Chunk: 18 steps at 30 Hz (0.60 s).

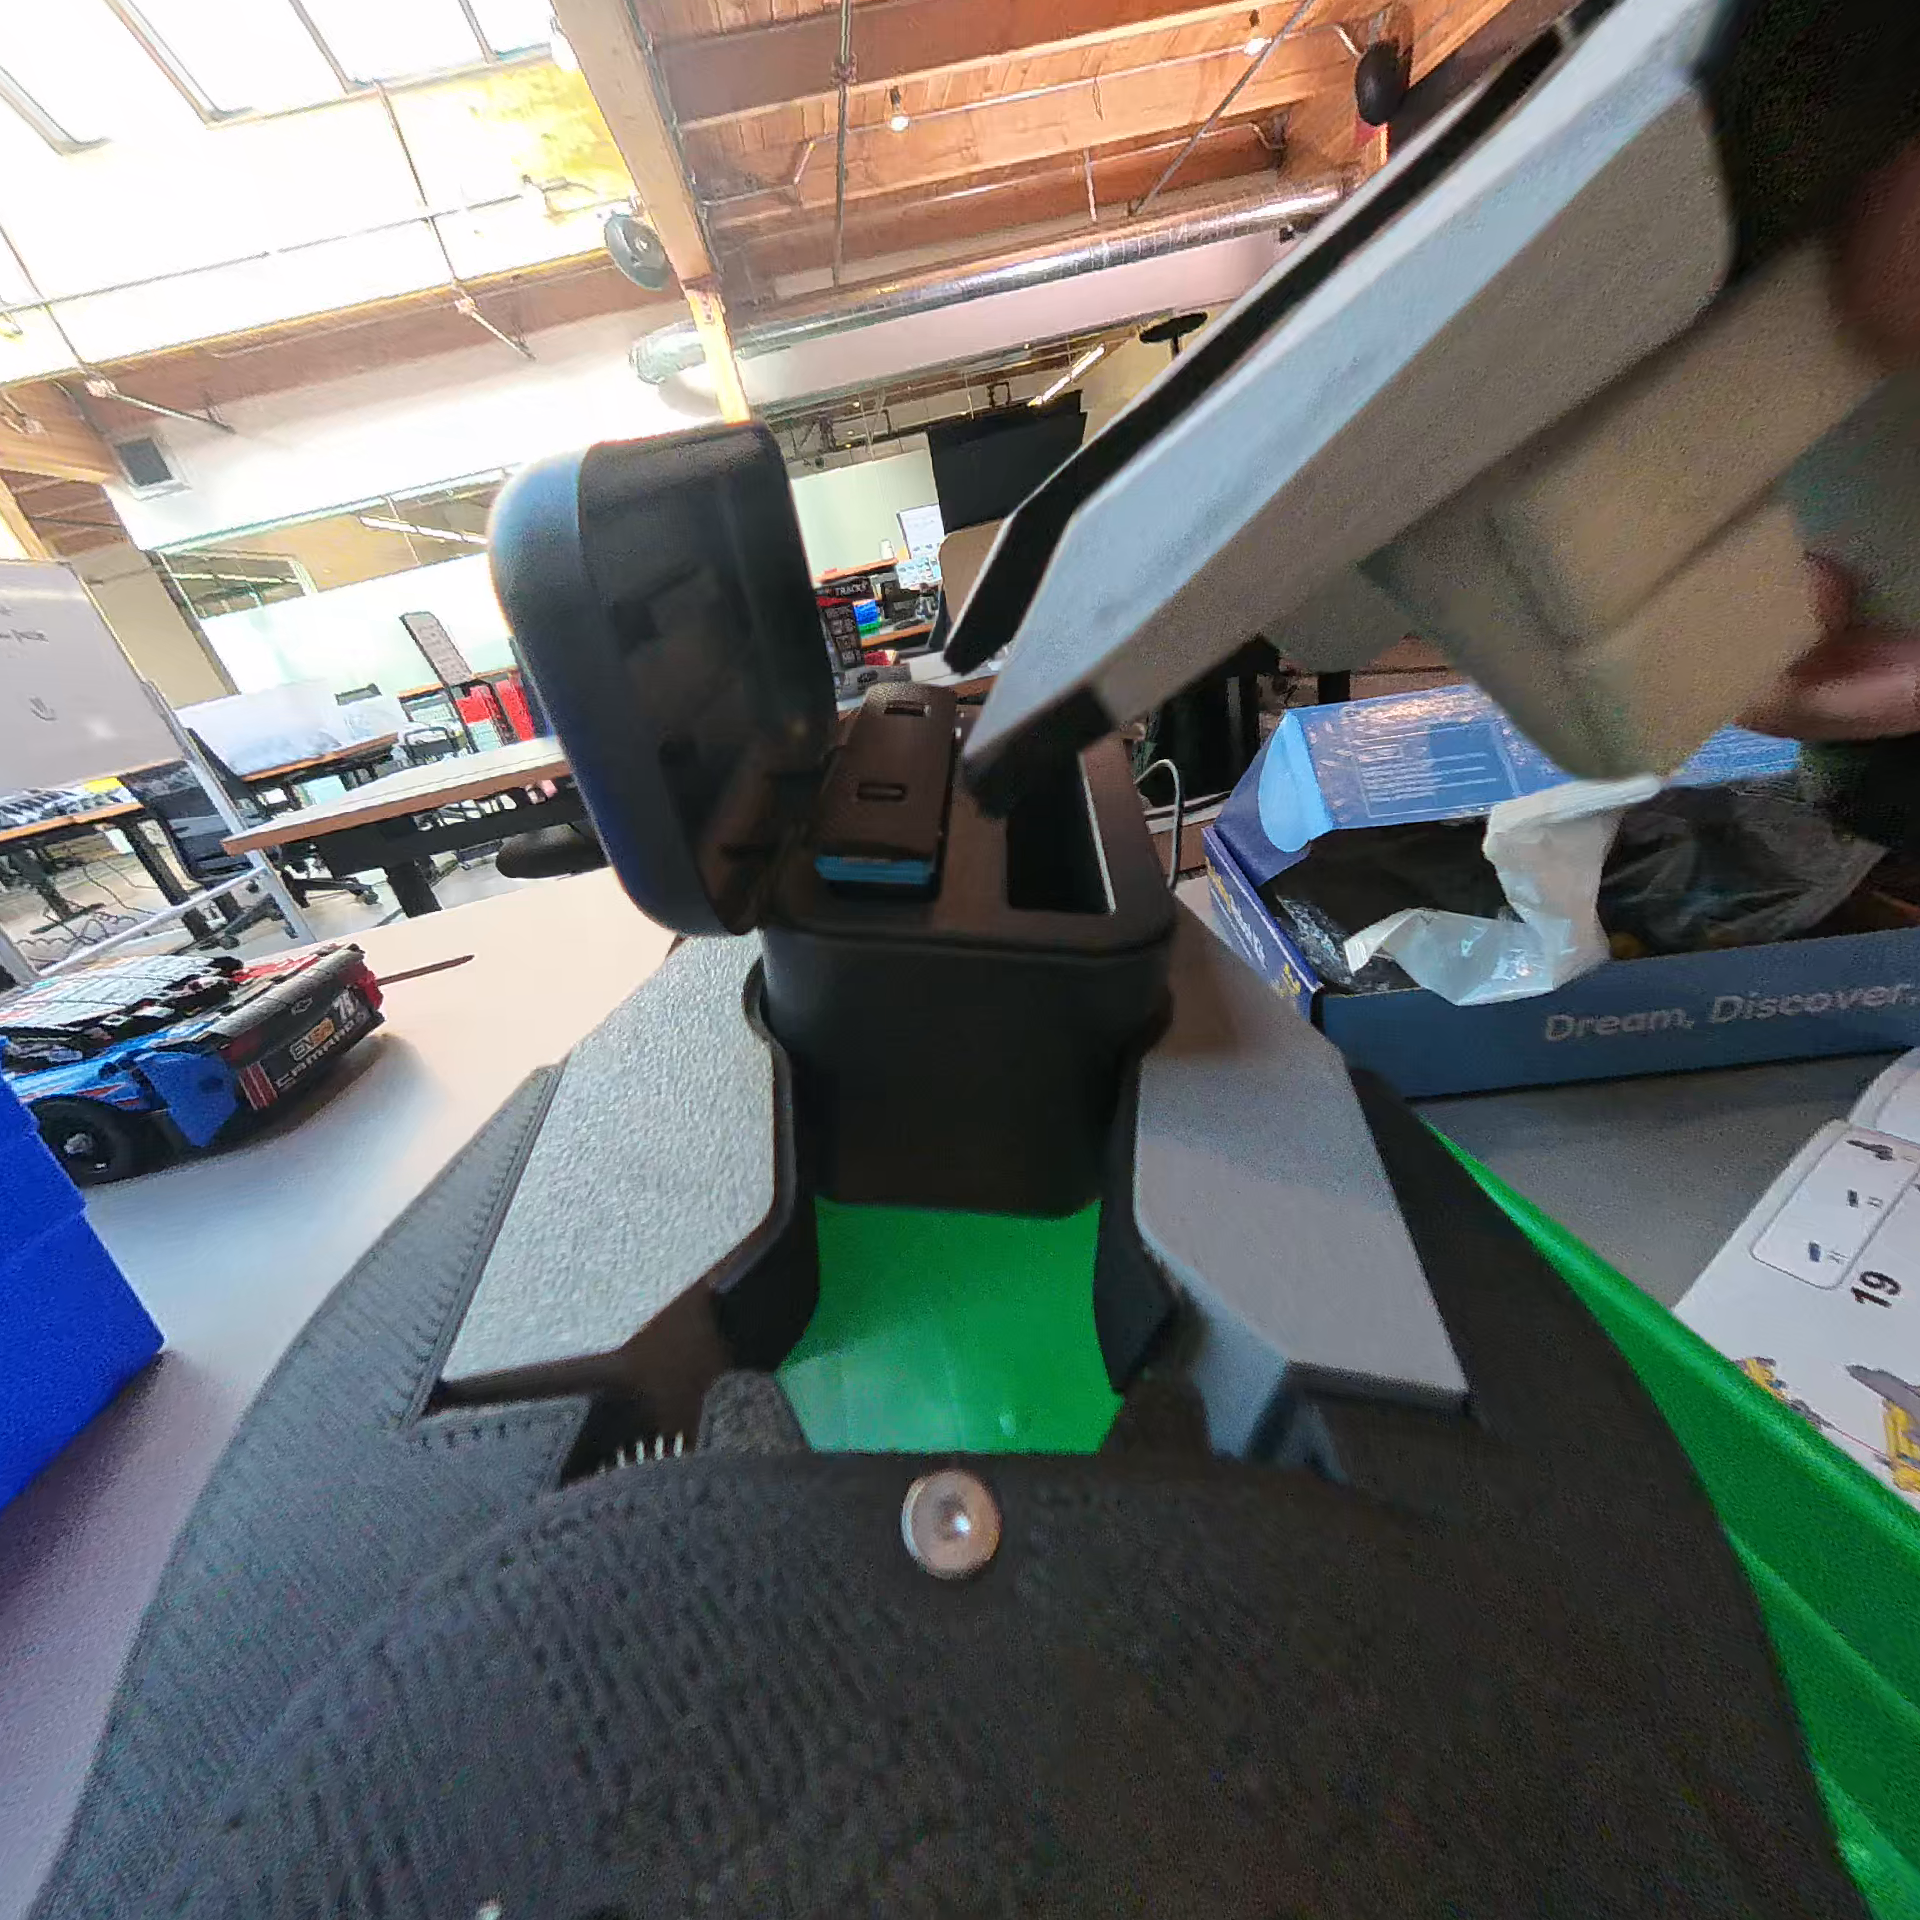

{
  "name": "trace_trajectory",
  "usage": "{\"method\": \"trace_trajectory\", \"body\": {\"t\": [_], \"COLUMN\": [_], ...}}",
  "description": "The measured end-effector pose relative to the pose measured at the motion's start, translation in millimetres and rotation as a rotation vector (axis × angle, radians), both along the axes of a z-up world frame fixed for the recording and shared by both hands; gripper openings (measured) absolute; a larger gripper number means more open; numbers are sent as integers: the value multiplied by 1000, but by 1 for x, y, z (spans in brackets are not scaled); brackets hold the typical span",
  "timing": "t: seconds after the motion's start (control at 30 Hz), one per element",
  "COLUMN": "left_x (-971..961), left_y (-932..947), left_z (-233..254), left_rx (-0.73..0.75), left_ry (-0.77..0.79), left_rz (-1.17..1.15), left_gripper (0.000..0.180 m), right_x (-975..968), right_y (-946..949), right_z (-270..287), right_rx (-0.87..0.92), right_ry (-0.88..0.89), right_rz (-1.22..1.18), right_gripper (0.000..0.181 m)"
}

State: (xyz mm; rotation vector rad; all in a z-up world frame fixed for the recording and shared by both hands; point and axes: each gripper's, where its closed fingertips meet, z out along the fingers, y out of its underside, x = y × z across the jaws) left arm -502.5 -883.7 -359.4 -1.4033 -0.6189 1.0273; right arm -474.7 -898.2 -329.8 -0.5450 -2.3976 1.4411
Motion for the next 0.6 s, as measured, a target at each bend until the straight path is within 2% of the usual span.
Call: {"method": "trace_trajectory", "body": {"t": [0.13, 0.6], "left_x": [2, 2], "left_y": [0, -8], "left_z": [3, 3], "left_rx": [-19, -34], "left_ry": [26, 57], "left_rz": [22, 63], "left_gripper": [63, 63], "right_x": [0, 0], "right_y": [-11, -16], "right_z": [-7, -5], "right_rx": [30, -1], "right_ry": [11, 30], "right_rz": [-10, 5], "right_gripper": [79, 71]}}
